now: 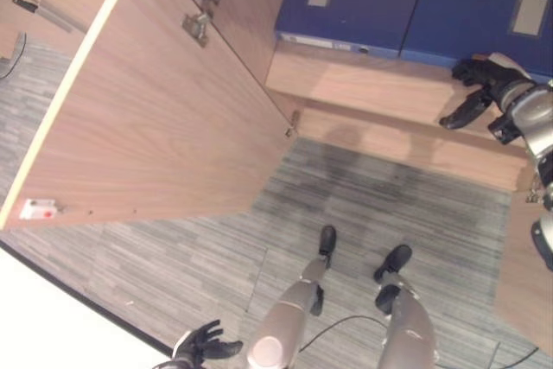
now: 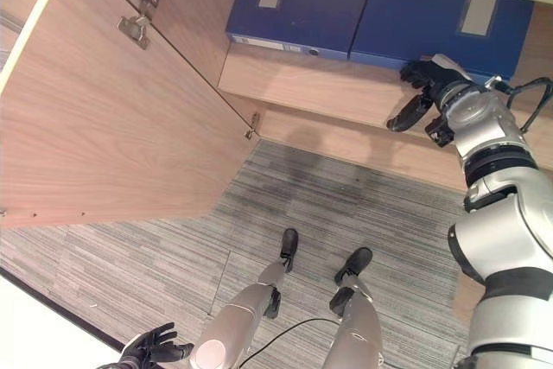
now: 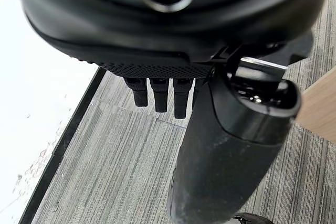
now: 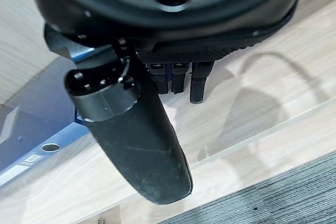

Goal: Put the empty folder in the office cabinet

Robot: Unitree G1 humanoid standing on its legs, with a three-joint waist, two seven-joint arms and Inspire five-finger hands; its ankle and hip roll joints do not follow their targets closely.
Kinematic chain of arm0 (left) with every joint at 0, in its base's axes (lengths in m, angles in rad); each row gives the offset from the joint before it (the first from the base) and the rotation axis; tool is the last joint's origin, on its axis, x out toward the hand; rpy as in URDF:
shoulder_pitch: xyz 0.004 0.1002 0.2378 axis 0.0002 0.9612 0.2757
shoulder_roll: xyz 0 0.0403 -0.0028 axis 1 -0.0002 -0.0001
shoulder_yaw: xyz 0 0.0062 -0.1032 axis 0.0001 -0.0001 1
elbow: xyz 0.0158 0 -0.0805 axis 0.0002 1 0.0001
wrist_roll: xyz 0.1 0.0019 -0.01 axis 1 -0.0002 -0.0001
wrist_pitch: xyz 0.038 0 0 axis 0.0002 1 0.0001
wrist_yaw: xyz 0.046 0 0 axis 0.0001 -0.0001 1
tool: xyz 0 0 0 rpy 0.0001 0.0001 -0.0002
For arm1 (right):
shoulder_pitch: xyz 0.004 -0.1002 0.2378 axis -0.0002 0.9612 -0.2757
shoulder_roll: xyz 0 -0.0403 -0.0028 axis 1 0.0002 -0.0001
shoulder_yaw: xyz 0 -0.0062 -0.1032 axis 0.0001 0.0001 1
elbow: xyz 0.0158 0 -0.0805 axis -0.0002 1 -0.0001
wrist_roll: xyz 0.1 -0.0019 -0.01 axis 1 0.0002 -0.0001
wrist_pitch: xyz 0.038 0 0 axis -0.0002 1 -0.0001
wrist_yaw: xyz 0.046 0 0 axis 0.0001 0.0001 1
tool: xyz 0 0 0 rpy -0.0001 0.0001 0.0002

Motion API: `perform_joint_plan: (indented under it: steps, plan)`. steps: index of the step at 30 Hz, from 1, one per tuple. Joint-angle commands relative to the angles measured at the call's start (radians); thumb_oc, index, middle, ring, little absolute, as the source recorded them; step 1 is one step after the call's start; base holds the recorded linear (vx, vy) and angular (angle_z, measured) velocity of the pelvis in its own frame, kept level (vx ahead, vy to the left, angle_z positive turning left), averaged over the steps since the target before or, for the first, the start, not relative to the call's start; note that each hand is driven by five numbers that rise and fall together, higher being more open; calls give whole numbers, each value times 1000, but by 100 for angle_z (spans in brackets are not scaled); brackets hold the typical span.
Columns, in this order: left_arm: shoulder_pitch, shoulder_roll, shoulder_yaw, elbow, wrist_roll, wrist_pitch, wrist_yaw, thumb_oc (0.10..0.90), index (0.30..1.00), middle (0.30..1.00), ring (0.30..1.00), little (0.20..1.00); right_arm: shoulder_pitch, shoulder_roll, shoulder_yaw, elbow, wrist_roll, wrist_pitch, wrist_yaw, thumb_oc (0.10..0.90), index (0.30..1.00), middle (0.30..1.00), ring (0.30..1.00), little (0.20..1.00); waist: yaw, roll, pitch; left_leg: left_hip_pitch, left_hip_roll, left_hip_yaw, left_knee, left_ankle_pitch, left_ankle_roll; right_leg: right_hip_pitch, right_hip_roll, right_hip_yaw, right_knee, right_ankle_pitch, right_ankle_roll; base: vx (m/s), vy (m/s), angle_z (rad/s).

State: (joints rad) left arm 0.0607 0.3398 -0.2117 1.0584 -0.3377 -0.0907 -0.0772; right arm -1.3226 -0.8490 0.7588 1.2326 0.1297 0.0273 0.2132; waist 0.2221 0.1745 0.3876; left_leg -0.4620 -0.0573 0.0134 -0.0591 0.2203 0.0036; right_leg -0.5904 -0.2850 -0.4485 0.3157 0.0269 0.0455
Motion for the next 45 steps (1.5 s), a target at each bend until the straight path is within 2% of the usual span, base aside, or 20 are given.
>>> perform_joint_plan:
  steps: [1, 7, 11, 12, 13, 14, 15, 19, 20, 22, 23, 24, 25, 26, 31, 33, 37, 40, 41, 45]
  plan:
    - [42, 76, -26, 67, 6, 8, 25, 800, 900, 900, 900, 900, -2, -90, 89, 167, -26, 69, -12, 800, 900, 900, 900, 900, 4, 12, 65, 27, 40, 25, -3, -78, -82, 127, -19, 11, -169, 95, 130, 0, 0, 0]
    - [16, 66, -23, 81, -4, 7, 40, 800, 900, 900, 900, 900, 45, -22, 31, 162, 10, 68, -51, 800, 900, 900, 900, 900, -4, -1, 57, 43, 45, 31, 16, -91, -84, 149, -9, 16, -174, 93, 124, -12, -20, -1]
    - [1, 59, -14, 93, -10, 13, 49, 800, 900, 900, 900, 900, 158, 110, -50, 184, 7, 92, -55, 800, 900, 900, 900, 900, -7, -41, 18, 103, 74, 27, 45, -115, -94, 249, 19, 6, -217, 90, 114, 14, -120, -1]
    - [2, 61, -14, 93, -10, 13, 49, 800, 900, 900, 900, 900, 160, 111, -51, 184, 6, 92, -55, 800, 900, 900, 900, 900, -8, -41, 18, 105, 74, 26, 45, -115, -95, 252, 20, 5, -219, 90, 114, 55, -140, 4]
    - [3, 61, -6, 86, -10, 18, 47, 800, 900, 900, 900, 900, 202, 166, -64, 193, -20, 99, -47, 800, 900, 900, 900, 900, -8, -57, -1, 136, 89, 24, 68, -131, -99, 302, 32, 2, -233, 81, 106, 33, -72, 9]
    - [4, 62, -6, 86, -10, 18, 47, 800, 900, 900, 900, 900, 203, 168, -65, 193, -20, 99, -47, 800, 900, 900, 900, 900, -8, -57, 0, 138, 89, 23, 69, -132, -99, 305, 32, 1, -234, 81, 106, 56, -111, 8]
    - [8, 60, -4, 63, -2, 23, 43, 800, 900, 900, 900, 900, 234, 222, -80, 198, -41, 104, -38, 800, 900, 900, 900, 900, -6, -66, -15, 169, 102, 22, 98, -149, -102, 350, 46, 0, -244, 70, 97, 24, -43, 3]
    - [-4, 82, -41, 51, 87, 31, 19, 800, 900, 900, 900, 900, 246, 305, -95, 180, -23, 107, -14, 800, 900, 900, 900, 900, -20, -104, -29, 204, 117, 25, 210, -192, -99, 414, 56, 9, -260, 72, 71, -28, -27, -9]
    - [-4, 82, -41, 51, 87, 31, 19, 800, 900, 900, 900, 900, 246, 305, -96, 180, -23, 107, -14, 800, 900, 900, 900, 900, -19, -103, -28, 205, 118, 26, 212, -194, -99, 415, 57, 9, -260, 72, 71, -55, 37, -13]
    - [-33, 84, -62, 79, 150, 47, 9, 800, 900, 900, 900, 900, 262, 391, -82, 161, -35, 110, -4, 800, 900, 900, 900, 900, -27, -134, -57, 272, 94, -12, 295, -269, -99, 452, 76, 55, -257, 58, 56, 54, 85, -20]
    - [-33, 84, -62, 79, 150, 47, 9, 800, 900, 900, 900, 900, 262, 391, -82, 161, -35, 110, -4, 800, 900, 900, 900, 900, -27, -134, -57, 273, 94, -12, 295, -269, -99, 452, 76, 55, -257, 58, 56, 87, 124, -36]
    - [-52, 61, -66, 115, 163, 55, 7, 800, 900, 900, 900, 900, 295, 453, -66, 149, -65, 109, 11, 800, 900, 900, 900, 900, -39, -155, -103, 335, 79, -59, 275, -304, -96, 464, 100, 81, -270, 56, 55, 65, 58, -44]
    - [-52, 61, -66, 115, 164, 55, 7, 800, 900, 900, 900, 900, 295, 453, -66, 149, -65, 109, 11, 800, 900, 900, 900, 900, -39, -155, -103, 337, 79, -59, 274, -304, -97, 465, 100, 81, -271, 56, 55, 158, 115, -78]
    - [-70, 29, -73, 127, 178, 67, 0, 800, 900, 900, 900, 900, 351, 501, -75, 141, -109, 106, 15, 800, 900, 900, 900, 900, -62, -167, -165, 401, 84, -66, 188, -311, -82, 475, 122, 88, -290, 65, 60, 124, 89, -67]
    - [-65, -34, -107, 106, 233, 64, -6, 800, 900, 900, 900, 900, 486, 543, -85, 78, -160, 87, 13, 800, 900, 900, 900, 900, -112, -194, -267, 484, 75, -23, 37, -269, -56, 486, 128, 105, -337, 115, 80, 35, 122, -25]
    - [-64, -43, -112, 103, 243, 61, -6, 800, 900, 900, 900, 900, 506, 542, -91, 56, -151, 81, 10, 800, 900, 900, 900, 900, -117, -195, -275, 495, 71, -11, 18, -262, -51, 483, 127, 113, -339, 123, 85, -61, 140, -35]
    - [-69, -84, -100, 176, 295, 60, 1, 800, 900, 900, 900, 900, 623, 528, -139, -86, -52, 38, -31, 800, 900, 900, 900, 900, -174, -205, -301, 531, 32, 40, -22, -260, -23, 446, 105, 151, -326, 173, 114, -130, 242, -56]
    - [-71, -111, -23, 271, 322, 65, 31, 800, 900, 900, 900, 900, 817, 476, -276, -268, 65, -12, -96, 800, 900, 900, 900, 900, -237, -217, -313, 567, -9, 98, -27, -279, 9, 410, 82, 203, -310, 214, 140, -87, 225, -104]
    - [-71, -111, -24, 271, 322, 65, 31, 800, 900, 900, 900, 900, 817, 476, -276, -268, 65, -12, -96, 800, 900, 900, 900, 900, -236, -217, -313, 567, -9, 98, -27, -279, 9, 409, 82, 203, -310, 214, 140, -73, 164, -104]
    - [-82, -115, 34, 326, 360, 66, 51, 800, 900, 900, 900, 900, 1038, 441, -460, -383, 116, -53, -170, 800, 900, 900, 900, 900, -296, -241, -314, 586, -37, 135, -28, -292, 26, 387, 55, 229, -303, 264, 163, -51, 113, -31]
